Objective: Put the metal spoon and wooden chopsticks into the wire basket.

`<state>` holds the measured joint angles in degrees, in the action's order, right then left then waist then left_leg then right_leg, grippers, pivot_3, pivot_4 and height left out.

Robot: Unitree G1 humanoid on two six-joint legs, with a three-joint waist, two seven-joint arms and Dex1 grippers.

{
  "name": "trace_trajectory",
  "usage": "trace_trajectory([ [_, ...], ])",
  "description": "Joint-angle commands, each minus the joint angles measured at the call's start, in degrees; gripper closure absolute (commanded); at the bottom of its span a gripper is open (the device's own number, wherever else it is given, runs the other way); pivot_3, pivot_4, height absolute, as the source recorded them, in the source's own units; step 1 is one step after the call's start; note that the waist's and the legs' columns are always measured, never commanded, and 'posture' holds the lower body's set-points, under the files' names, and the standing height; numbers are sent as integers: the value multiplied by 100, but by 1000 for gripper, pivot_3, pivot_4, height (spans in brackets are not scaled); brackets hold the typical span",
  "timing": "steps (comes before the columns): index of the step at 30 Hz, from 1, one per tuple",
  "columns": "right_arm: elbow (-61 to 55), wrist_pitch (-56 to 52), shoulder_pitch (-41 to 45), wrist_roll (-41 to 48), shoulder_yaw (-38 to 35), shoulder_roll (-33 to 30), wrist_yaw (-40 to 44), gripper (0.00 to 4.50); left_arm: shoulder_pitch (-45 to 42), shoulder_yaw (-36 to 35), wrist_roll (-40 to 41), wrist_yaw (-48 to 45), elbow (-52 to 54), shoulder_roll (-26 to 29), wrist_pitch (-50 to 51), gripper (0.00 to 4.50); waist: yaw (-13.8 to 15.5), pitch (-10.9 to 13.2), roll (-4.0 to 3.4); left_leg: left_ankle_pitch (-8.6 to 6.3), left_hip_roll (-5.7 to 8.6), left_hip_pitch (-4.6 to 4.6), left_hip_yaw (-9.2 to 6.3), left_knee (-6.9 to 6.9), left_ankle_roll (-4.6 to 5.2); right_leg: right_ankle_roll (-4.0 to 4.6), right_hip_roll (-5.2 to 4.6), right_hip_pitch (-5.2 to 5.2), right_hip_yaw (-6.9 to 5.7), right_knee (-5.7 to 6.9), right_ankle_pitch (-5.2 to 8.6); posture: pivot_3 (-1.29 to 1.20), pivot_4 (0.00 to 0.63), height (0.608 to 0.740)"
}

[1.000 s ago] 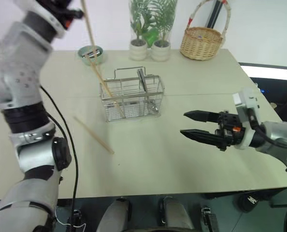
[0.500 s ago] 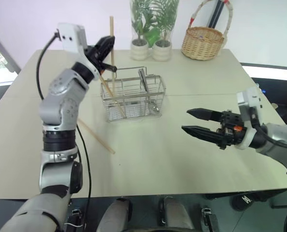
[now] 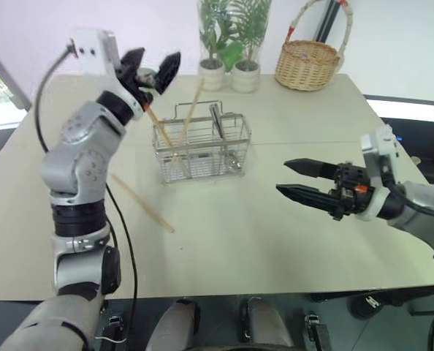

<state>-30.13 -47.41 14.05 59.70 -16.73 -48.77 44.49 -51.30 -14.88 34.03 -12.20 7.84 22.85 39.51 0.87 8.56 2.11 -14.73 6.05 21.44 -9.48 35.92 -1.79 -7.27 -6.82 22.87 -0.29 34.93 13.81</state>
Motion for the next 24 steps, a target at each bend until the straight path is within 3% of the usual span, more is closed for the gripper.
trace_trajectory([
  [1, 68, 145, 143, -92, 93, 34, 121, 1230, -693, -622, 117, 1178, 313, 184, 959, 38, -4, 0, -1, -1, 1, -1, 0, -1, 1, -2, 0, 0, 0, 0, 1, 0, 150, 700],
  [6, 194, 233, 246, -273, 301, 69, 285, 1230, -1301, -1537, -186, 3086, 310, 26, 2572, 38, -12, -1, -1, -1, 0, -6, -1, -3, 1, -8, 1, -1, 0, 5, 5, 0, 150, 700],
  [10, 274, 274, 332, -353, 410, 110, 359, 1230, -1505, -2387, -870, 4336, 426, -406, 3955, 38, -7, 0, 1, -1, 1, -8, 0, -2, 0, -10, 3, 0, 0, 9, 5, 0, 150, 700],
  [12, 335, 268, 408, -355, 473, 150, 374, 1230, -1538, -3060, -1426, 4813, 531, -953, 4732, 38, 4, 2, 8, -1, 1, -7, -2, -1, -1, -10, 4, 0, -1, 10, 5, 0, 150, 700],
  [18, 314, 124, 553, -275, 550, 160, 390, 1230, -1178, -3536, -2338, 5031, 655, -1858, 5299, 38, 143, 8, 19, -1, 4, -4, 1, 2, -9, -13, 2, 2, -1, 9, 2, 0, 150, 700],
  [24, 112, 21, 434, -179, 510, 47, 531, 1230, -795, -3437, -2778, 4682, 100, -2082, 5232, 38, 155, 8, 18, -12, 2, -4, 2, 2, -37, -12, 2, 5, -1, 10, 2, 0, 150, 700],
])
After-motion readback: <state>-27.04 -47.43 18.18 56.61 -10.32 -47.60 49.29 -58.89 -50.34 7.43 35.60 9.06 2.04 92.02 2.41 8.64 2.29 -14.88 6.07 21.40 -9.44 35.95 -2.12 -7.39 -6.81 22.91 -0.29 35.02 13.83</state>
